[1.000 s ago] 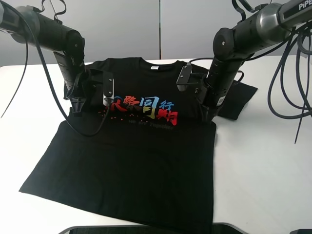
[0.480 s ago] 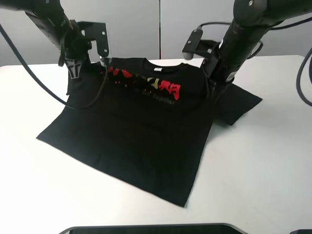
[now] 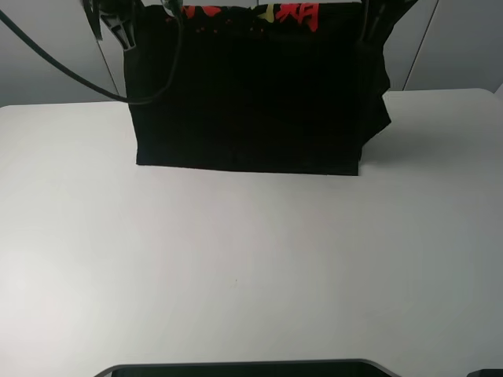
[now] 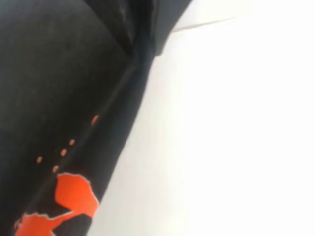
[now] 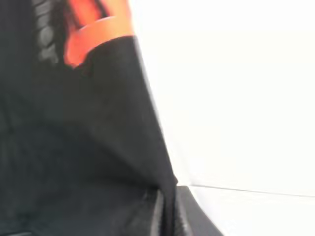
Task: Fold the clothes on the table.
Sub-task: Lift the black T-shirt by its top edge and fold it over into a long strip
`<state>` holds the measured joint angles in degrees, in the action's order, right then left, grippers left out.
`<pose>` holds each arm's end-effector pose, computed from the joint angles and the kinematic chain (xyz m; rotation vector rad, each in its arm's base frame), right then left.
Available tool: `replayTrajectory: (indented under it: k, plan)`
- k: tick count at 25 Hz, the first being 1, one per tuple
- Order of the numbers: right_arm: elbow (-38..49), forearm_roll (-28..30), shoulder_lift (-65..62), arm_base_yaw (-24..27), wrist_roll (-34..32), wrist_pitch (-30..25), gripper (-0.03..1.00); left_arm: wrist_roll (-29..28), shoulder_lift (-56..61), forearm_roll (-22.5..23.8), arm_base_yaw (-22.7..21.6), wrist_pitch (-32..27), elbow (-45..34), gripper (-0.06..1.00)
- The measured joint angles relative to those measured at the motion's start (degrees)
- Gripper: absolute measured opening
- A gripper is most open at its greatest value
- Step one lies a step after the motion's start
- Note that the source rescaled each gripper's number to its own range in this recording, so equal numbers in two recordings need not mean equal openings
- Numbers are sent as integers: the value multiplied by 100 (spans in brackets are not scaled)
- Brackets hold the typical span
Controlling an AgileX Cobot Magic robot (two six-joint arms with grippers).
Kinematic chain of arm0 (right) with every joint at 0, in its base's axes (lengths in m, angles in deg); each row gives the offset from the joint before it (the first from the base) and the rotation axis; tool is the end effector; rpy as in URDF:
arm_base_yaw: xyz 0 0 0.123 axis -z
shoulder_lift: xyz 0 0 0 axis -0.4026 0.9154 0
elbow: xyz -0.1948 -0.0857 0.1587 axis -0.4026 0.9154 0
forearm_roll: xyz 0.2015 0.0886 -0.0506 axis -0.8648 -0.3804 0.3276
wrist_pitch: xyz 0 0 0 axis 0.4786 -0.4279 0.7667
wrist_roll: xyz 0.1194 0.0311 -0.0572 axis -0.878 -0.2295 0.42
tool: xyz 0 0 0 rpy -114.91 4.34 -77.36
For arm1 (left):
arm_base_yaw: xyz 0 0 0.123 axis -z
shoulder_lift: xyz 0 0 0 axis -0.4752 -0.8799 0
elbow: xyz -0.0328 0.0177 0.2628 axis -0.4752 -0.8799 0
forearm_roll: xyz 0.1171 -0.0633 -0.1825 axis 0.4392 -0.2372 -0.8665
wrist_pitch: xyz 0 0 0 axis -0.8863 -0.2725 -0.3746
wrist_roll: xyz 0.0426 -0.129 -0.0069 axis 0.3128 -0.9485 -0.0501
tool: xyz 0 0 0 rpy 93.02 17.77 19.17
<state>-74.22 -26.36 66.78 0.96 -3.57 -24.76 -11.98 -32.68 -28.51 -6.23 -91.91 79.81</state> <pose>0.3662 0.1142 0.2694 -1.2384 2.0015 -0.5293 0.4168 -0.1476 0.2560 1.3655 1.8014 0.4920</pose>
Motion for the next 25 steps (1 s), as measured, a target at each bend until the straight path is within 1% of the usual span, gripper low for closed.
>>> replayTrajectory:
  k: [2, 3, 5, 7, 9, 10, 11, 13, 14, 15, 16, 19, 22, 25]
  plan:
    - [-225, 0, -24, 0, -82, -154, 3, -311, 0, 306, 148, -92, 176, 1]
    - [-285, -25, -35, 0, -97, -278, 3, -371, 0, 421, 239, -174, 238, 1]
    - [-305, -138, -35, 0, -109, -704, 3, -528, 36, 555, 427, -408, 329, 1]
    - [-305, -473, -35, 0, -109, -1255, 3, -546, 112, 626, 649, -908, 380, 1]
    - [-305, -1015, -35, 0, 53, -2001, 3, -581, 182, 655, 911, -1683, 392, 1]
    - [-305, -1327, -35, 0, 218, -2344, 3, -581, 198, 642, 1043, -2228, 392, 1]
    - [-280, -1795, -35, 0, 371, -2787, 3, -591, 198, 599, 1159, -2818, 392, 1]
    - [-173, -2475, -108, 0, 540, -3255, 3, -601, 198, 370, 1278, -3799, 354, 1]
    - [-125, -2743, -144, 0, 587, -3362, 3, -645, 198, 204, 1306, -4073, 298, 1]
    - [-54, -3038, -177, 0, 611, -3429, 3, -739, 221, -39, 1317, -4202, 215, 1]
    - [34, -3205, -221, 0, 641, -3444, 3, -813, 234, -290, 1317, -4270, 120, 1]
    - [464, -3465, -301, 0, 733, -3492, 3, -803, 278, -923, 1326, -4354, -223, 1]
    - [891, -3466, -299, 0, 770, -3510, 3, -748, 275, -1219, 1353, -4366, -705, 1]
    - [1153, -3466, -299, 0, 810, -3510, 3, -698, 275, -1283, 1364, -4366, -1097, 1]
